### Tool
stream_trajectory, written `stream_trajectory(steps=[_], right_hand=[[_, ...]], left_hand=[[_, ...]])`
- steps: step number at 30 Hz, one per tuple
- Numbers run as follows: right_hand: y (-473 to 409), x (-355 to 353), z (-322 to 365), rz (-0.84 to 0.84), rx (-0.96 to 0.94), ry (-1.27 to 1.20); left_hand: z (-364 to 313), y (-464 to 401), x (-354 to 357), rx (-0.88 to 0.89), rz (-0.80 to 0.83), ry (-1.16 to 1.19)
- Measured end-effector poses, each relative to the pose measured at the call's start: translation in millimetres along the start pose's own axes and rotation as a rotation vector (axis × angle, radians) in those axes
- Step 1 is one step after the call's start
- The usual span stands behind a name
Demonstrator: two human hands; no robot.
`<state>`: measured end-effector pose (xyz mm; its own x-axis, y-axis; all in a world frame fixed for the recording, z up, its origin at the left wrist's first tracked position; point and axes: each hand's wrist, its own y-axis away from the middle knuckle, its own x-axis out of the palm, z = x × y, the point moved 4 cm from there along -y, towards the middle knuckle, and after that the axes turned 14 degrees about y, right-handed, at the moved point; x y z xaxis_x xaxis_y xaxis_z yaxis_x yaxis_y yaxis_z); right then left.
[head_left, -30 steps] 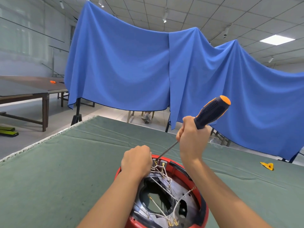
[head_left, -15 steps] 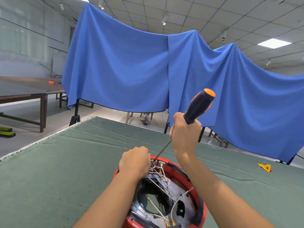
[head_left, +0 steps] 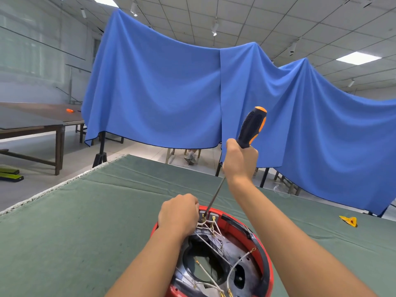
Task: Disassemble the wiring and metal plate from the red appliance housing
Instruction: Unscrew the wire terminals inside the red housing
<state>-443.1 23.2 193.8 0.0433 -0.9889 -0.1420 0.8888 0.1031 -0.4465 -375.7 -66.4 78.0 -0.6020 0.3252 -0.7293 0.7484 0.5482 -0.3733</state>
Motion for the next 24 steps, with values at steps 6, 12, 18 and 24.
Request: stream_trajectory(steps=[6, 12, 18, 24], right_hand=[[6.9, -7.2, -18.8, -0.027, 0.07, -0.055], [7.7, -22.0, 4.7, -0.064, -0.094, -0.151], [18.2, -17.3, -2.8, -0.063, -0.145, -0.117], [20.0, -13.7, -5.9, -0.064, -0.165, -0.129]], left_hand=[[0.4, -0.2, -0.6, -0.005, -0.002, 0.005], [0.2, -2.6, 0.4, -0.014, 0.006, 0.001], [-1.0, -0.5, -0.9, -0.016, 0.017, 0.0], [-1.9, 0.3, -1.9, -0.022, 0.021, 0.007]])
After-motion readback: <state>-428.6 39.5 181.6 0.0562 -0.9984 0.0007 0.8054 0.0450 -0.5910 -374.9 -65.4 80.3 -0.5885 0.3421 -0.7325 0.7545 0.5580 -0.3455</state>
